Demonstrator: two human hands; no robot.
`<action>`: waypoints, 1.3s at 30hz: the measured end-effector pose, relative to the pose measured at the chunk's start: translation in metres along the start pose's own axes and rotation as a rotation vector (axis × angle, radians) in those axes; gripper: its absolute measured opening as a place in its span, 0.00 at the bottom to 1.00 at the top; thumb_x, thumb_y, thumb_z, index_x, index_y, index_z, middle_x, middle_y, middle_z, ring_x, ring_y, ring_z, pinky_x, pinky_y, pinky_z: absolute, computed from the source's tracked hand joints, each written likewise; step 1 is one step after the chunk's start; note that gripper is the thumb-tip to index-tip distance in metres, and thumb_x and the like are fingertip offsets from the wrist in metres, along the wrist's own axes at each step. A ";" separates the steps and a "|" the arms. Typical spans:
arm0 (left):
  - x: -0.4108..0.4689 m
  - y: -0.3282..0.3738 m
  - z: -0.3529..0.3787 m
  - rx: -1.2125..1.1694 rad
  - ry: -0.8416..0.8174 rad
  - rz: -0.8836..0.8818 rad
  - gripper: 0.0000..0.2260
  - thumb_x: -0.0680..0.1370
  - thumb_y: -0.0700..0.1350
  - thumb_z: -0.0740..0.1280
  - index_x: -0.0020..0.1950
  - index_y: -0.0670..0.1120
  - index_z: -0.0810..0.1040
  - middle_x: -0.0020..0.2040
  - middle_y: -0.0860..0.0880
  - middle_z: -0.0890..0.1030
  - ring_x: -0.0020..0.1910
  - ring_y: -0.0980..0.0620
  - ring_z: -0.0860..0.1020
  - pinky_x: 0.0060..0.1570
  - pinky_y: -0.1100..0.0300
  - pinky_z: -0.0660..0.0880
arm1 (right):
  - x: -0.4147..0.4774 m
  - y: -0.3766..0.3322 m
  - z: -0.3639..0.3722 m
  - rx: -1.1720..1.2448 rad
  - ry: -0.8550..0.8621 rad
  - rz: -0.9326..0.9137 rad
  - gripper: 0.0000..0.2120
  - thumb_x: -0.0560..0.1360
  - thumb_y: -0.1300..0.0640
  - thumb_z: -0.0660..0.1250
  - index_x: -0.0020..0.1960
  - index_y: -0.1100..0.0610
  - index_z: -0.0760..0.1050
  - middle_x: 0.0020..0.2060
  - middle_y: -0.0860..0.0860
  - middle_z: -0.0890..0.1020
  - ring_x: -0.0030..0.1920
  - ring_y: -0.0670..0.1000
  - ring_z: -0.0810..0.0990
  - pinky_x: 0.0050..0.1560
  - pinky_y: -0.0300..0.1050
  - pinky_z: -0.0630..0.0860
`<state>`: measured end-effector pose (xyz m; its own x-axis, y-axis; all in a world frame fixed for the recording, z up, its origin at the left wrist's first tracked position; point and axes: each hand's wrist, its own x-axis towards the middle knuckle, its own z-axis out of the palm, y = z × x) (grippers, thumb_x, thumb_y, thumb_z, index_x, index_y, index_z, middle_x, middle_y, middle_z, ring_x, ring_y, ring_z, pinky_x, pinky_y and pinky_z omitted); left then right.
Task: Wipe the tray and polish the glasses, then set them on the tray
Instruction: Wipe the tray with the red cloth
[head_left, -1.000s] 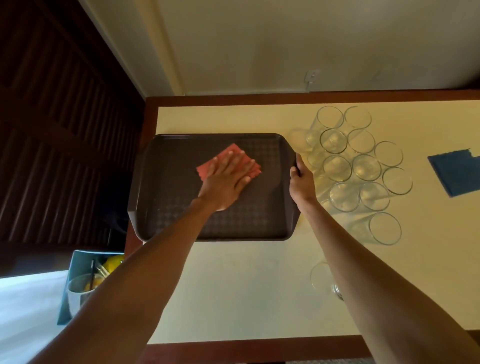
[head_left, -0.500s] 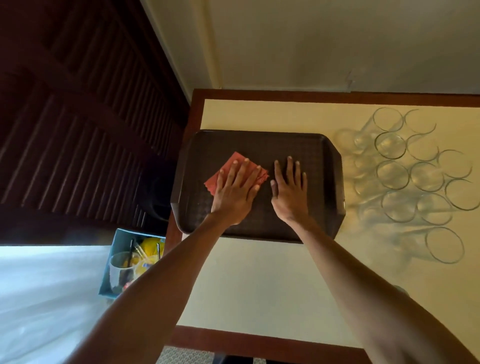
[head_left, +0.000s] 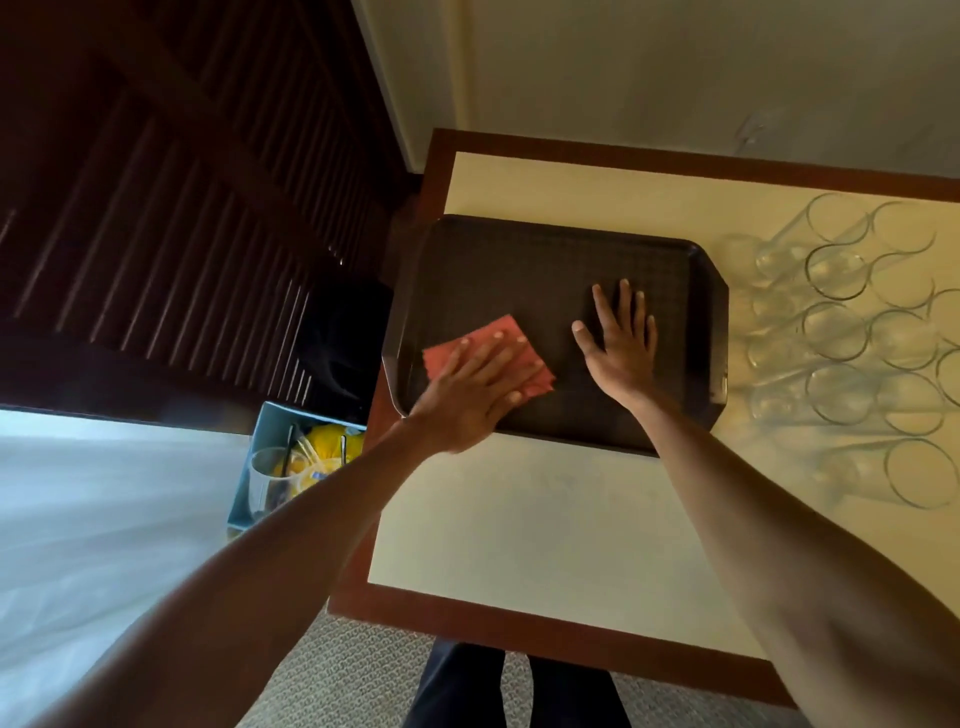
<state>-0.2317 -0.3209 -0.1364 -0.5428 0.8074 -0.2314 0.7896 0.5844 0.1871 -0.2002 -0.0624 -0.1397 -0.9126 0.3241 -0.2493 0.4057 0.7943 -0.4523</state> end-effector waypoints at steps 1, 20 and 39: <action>-0.009 -0.009 0.000 -0.018 0.013 -0.049 0.26 0.85 0.59 0.32 0.84 0.57 0.41 0.85 0.50 0.42 0.84 0.46 0.39 0.81 0.38 0.45 | -0.002 -0.001 0.000 -0.024 -0.006 -0.002 0.32 0.83 0.37 0.53 0.82 0.46 0.48 0.82 0.52 0.42 0.81 0.54 0.38 0.77 0.53 0.36; 0.107 -0.061 -0.048 -0.185 0.070 -0.376 0.26 0.88 0.57 0.43 0.85 0.55 0.42 0.85 0.48 0.40 0.84 0.44 0.38 0.81 0.41 0.37 | 0.001 -0.004 0.005 -0.141 -0.025 0.020 0.39 0.78 0.30 0.51 0.82 0.45 0.43 0.81 0.53 0.39 0.80 0.55 0.35 0.77 0.55 0.35; 0.079 -0.050 -0.035 -0.141 0.055 -0.324 0.27 0.87 0.58 0.43 0.85 0.53 0.41 0.85 0.46 0.39 0.83 0.42 0.37 0.81 0.40 0.38 | 0.002 -0.003 0.004 -0.146 -0.037 0.019 0.39 0.78 0.29 0.51 0.82 0.45 0.43 0.81 0.53 0.40 0.80 0.56 0.36 0.78 0.57 0.36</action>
<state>-0.3242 -0.2833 -0.1306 -0.7759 0.5795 -0.2491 0.5290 0.8129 0.2436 -0.2028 -0.0661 -0.1426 -0.9012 0.3227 -0.2891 0.4085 0.8555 -0.3183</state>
